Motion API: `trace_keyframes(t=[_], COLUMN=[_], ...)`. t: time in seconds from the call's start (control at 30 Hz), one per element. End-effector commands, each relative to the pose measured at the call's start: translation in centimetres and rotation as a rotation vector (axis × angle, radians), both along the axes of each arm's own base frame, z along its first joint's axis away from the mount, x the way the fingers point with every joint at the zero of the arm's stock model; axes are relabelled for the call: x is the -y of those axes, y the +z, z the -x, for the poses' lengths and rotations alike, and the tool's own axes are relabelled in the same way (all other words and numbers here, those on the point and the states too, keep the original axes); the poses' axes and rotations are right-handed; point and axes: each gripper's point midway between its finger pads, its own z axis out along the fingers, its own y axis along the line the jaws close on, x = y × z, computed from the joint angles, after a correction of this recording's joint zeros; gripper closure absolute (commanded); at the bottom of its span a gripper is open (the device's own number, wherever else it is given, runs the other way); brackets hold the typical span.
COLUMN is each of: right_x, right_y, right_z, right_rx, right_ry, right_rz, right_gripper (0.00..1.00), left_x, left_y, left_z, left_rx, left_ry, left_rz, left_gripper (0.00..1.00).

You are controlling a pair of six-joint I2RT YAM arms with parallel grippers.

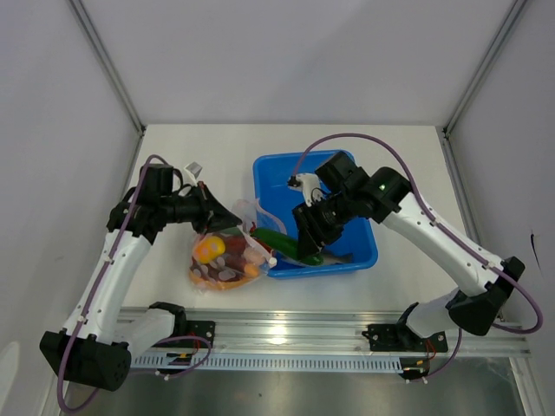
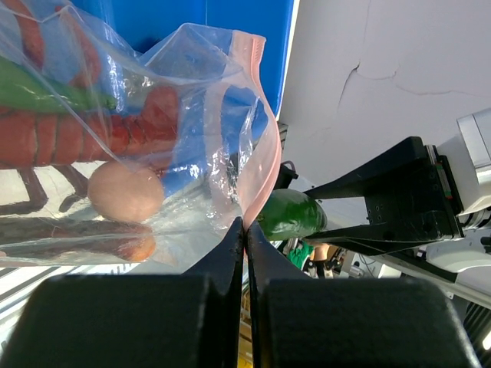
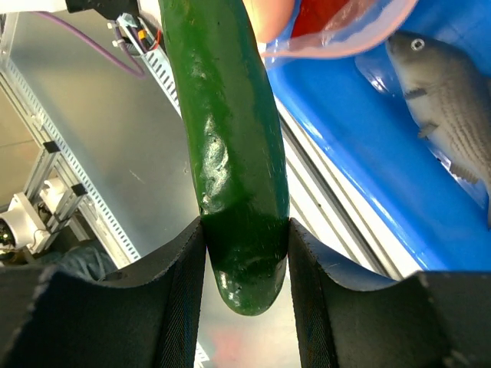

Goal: Place the food in the zip-top bag and seal the zipper
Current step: Place the fake vegetable in the zipper food storage bag.

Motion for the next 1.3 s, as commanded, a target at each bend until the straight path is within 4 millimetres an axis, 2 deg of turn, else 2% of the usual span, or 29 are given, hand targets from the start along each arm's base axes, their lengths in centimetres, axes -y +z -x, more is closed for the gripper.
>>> trace_keyframes(t=[0.0, 0.03, 0.1, 0.13, 0.17, 0.2, 0.27, 0.3, 0.4, 0.43, 0.47, 0.57, 0.63, 0.67, 0.7, 0.77, 0.83, 0.93, 1.0, 1.1, 1.13, 1.27], right_x=[-1.3, -1.7, -2.4, -2.9, -3.3, -3.7, -4.2, -4.6, -5.8, -6.4, -6.9, -8.2, -9.8, -10.5, -11.2, -12.4, -13.0, -13.0, -12.8, -12.8, -12.9, -13.3], right_y=[0.4, 0.7, -0.4, 0.2, 0.0, -1.1, -1.1, -2.2, -2.2, -3.0, -2.7, -3.7, -3.0, -3.8, -3.3, -3.7, -3.9, -4.1, -4.1, -3.9, -3.8, -2.8], right_z=[-0.4, -0.9, -1.9, -2.7, -3.3, -3.9, -4.7, -5.4, -6.3, -6.6, -7.0, -8.0, -7.8, -7.9, -8.1, -7.6, -7.2, -6.9, -6.6, -6.8, -6.9, -7.3], right_rx=[-0.020, -0.001, -0.004, 0.021, 0.034, 0.015, 0.025, 0.016, 0.022, 0.002, 0.006, -0.014, -0.021, -0.047, -0.048, -0.086, -0.103, -0.098, -0.099, -0.084, -0.081, -0.057], right_ry=[0.017, 0.013, 0.006, -0.003, -0.011, -0.015, -0.027, -0.032, -0.030, -0.025, -0.025, -0.032, -0.007, 0.000, 0.007, 0.033, 0.046, 0.051, 0.054, 0.043, 0.034, 0.010], right_rz=[0.009, 0.009, 0.067, 0.062, 0.076, 0.110, 0.132, 0.160, 0.145, 0.158, 0.148, 0.166, 0.118, 0.118, 0.094, 0.075, 0.066, 0.079, 0.081, 0.079, 0.071, 0.022], right_gripper=[1.00, 1.00, 1.00, 1.00, 1.00, 1.00, 1.00, 1.00, 1.00, 1.00, 1.00, 1.00, 0.94, 0.93, 0.92, 0.89, 0.80, 0.73, 0.72, 0.56, 0.48, 0.40], left_x=[-0.1, -0.1, -0.1, -0.1, -0.1, -0.1, -0.1, -0.1, 0.0, 0.0, 0.0, -0.1, -0.1, -0.1, -0.1, -0.1, -0.1, -0.1, -0.1, 0.0, 0.0, 0.0], left_y=[1.8, 1.9, 2.1, 2.2, 2.3, 2.5, 2.7, 2.8, 3.0, 3.1, 3.1, 3.2, 3.1, 3.1, 3.1, 3.0, 3.2, 3.2, 3.3, 3.3, 3.4, 3.2], left_z=[-0.3, -0.3, -0.2, -0.1, -0.1, 0.0, 0.0, 0.0, 0.2, 0.2, 0.2, 0.5, 0.5, 0.6, 0.7, 0.7, 0.7, 0.7, 0.7, 0.7, 0.7, 0.7], left_rx=[0.073, 0.078, 0.080, 0.083, 0.080, 0.084, 0.087, 0.088, 0.091, 0.091, 0.093, 0.092, 0.091, 0.090, 0.089, 0.087, 0.094, 0.095, 0.095, 0.095, 0.099, 0.092], left_ry=[-0.005, -0.005, -0.008, -0.009, -0.012, -0.014, -0.013, -0.016, -0.020, -0.020, -0.022, -0.024, -0.023, -0.021, -0.021, -0.021, -0.019, -0.016, -0.016, -0.016, -0.017, -0.018], left_rz=[-0.001, -0.001, -0.003, -0.003, -0.001, 0.000, 0.001, 0.005, 0.010, 0.010, 0.011, 0.008, 0.006, 0.009, 0.008, 0.011, 0.013, 0.012, 0.017, 0.022, 0.024, 0.026], left_gripper=[0.99, 0.99, 0.99, 0.99, 0.99, 1.00, 0.99, 1.00, 0.99, 1.00, 0.99, 0.99, 0.99, 0.99, 1.00, 0.99, 0.99, 1.00, 0.99, 0.99, 0.99, 1.00])
